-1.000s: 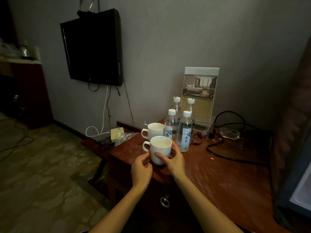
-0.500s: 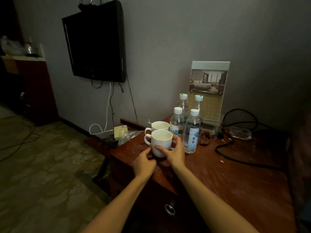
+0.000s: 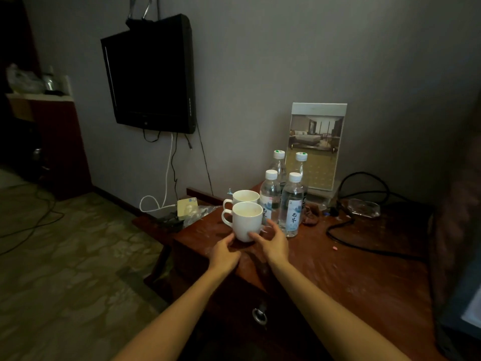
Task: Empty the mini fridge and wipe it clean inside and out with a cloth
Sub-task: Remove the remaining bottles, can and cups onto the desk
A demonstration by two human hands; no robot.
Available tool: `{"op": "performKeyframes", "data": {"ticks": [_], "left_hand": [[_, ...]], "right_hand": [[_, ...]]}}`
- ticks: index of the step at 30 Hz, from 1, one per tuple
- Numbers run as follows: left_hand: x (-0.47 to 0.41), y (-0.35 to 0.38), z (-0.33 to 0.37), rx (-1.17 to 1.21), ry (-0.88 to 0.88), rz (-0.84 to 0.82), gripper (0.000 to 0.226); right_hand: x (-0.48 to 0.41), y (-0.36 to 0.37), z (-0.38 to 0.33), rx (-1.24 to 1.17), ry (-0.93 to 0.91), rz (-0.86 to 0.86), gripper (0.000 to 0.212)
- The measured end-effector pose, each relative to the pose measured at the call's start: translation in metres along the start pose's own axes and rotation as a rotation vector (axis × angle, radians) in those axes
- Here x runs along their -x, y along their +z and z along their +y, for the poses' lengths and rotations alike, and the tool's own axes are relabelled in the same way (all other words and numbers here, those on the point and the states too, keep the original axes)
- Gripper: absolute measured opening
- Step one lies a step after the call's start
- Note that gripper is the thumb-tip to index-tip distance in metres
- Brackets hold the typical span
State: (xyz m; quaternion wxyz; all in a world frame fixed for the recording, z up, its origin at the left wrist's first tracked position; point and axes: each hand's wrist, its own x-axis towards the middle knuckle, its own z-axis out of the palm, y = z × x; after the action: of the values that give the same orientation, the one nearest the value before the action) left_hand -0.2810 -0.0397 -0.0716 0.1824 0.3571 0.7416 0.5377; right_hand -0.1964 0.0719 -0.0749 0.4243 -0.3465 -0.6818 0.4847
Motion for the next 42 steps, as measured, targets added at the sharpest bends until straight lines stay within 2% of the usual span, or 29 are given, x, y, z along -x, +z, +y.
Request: {"op": "performKeyframes", "data": {"ticks": [4,7,9,12,16,20,23,26,29,35,42], "left_hand": [[0.02,0.014,0.007,0.061,-0.031,0.021,0.057],[0.034,0.033,0.022,0.162,-0.034,0.052,0.036],[0.047,0.048,0.042,0.238,-0.006,0.034,0.044],[0.065,0.076,0.08,0.338,0.1,-0.003,0.044],[0.095,0.117,0.152,0.416,0.311,-0.159,0.038],[0.12,0.149,0.225,0.489,0.515,-0.25,0.045],[0.141,0.17,0.27,0.516,0.627,-0.305,0.046],[0.16,0.19,0.31,0.522,0.706,-0.4,0.045],[0.164,0.211,0.345,0.481,0.7,-0.485,0.053],[0.153,0.238,0.385,0.29,0.534,-0.568,0.068],[0.137,0.255,0.391,0.229,0.502,-0.525,0.071]], "right_hand": [[0.01,-0.028,-0.011,0.011,0.005,0.056,0.061],[0.02,-0.061,-0.029,0.01,-0.042,0.098,0.046],[0.029,-0.088,-0.043,0.034,-0.098,0.125,0.04],[0.046,-0.138,-0.066,0.101,-0.2,0.188,0.033],[0.082,-0.213,-0.098,0.145,-0.329,0.281,0.03],[0.116,-0.287,-0.137,0.12,-0.42,0.396,0.027],[0.13,-0.34,-0.171,0.119,-0.505,0.486,0.027],[0.125,-0.386,-0.196,0.125,-0.516,0.542,0.027],[0.104,-0.42,-0.21,0.161,-0.415,0.543,0.034],[0.056,-0.449,-0.221,0.21,-0.254,0.499,0.057],[0.018,-0.446,-0.233,0.021,-0.215,0.275,0.06]]}}
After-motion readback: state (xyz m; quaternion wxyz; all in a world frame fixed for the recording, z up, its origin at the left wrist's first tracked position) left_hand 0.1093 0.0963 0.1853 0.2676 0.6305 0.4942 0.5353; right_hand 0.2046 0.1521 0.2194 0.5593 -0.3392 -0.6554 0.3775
